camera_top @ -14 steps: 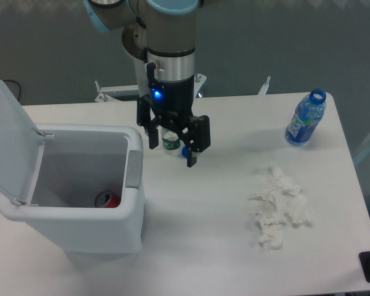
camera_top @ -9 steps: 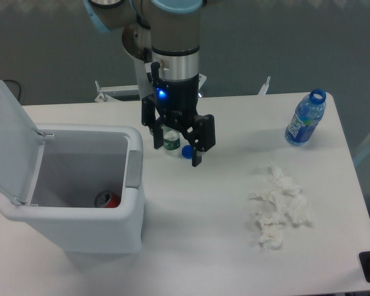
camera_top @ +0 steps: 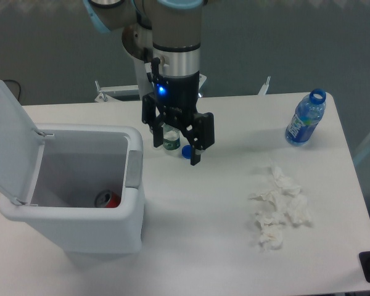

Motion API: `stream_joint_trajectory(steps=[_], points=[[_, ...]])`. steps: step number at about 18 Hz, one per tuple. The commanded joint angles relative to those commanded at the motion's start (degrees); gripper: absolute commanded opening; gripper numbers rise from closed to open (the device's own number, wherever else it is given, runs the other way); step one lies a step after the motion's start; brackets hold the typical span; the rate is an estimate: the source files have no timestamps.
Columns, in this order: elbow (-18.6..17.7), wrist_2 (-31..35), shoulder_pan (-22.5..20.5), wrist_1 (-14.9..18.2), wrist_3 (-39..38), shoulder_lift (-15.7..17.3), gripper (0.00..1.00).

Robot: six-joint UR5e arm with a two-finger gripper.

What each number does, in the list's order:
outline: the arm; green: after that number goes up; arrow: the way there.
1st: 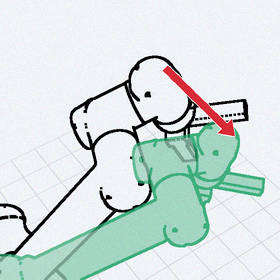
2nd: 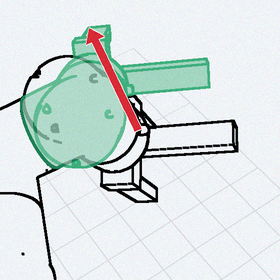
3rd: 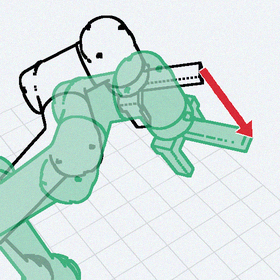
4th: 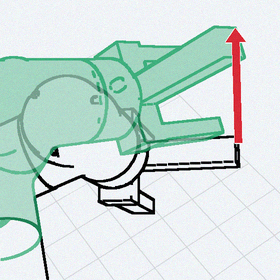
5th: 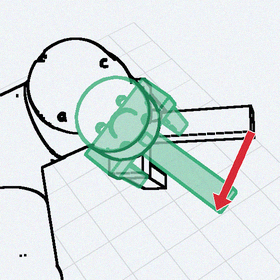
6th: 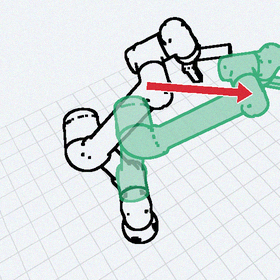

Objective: Close the trash can
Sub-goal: 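Raise the open gripper away from the small bottle and move toward the trash can, then move the gripper up and behind the raised trash can lid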

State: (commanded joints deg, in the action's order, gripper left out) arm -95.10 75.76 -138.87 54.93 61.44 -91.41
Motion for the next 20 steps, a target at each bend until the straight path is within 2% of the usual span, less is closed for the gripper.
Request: stream_joint_trajectory(steps=[5, 9, 12, 15, 18, 20], points=[[-1.8, 0.2, 1.5, 0.4, -0.1, 3.5, 1.00], [-3.8, -0.1, 6.3, 2.4, -5.3, 7.1, 1.00], [-3.0, -0.2, 9.2, 2.9, -13.9, 7.7, 1.00], [-0.3, -0.3, 11.0, 2.8, -21.8, 7.2, 1.00], [-0.2, -0.3, 14.0, 3.0, -24.0, 8.2, 1.00], [-0.9, -0.3, 16.4, 3.4, -24.5, 9.9, 1.00]])
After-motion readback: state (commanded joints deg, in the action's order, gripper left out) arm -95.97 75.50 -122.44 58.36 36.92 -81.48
